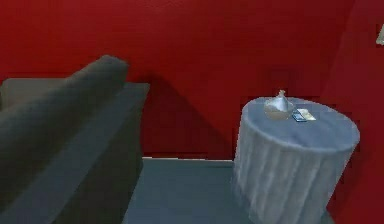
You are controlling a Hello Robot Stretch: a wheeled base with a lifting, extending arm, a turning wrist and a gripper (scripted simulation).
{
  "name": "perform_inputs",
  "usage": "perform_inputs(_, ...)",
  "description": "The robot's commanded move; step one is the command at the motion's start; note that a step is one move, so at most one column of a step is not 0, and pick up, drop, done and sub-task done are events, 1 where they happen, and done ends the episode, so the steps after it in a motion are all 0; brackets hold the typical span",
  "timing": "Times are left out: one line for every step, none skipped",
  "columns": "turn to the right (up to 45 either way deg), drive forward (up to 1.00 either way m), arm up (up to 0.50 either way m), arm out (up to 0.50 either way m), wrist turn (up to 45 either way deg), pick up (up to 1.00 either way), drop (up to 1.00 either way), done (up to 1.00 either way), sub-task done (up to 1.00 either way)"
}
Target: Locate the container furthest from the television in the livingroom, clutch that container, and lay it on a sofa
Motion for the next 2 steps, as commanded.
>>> perform_inputs(0.0,0.45,0.0,0.0,0.0,0.0,0.0,0.0,0.0)
perform_inputs(-45.0,0.0,0.0,0.0,0.0,0.0,0.0,0.0,0.0)
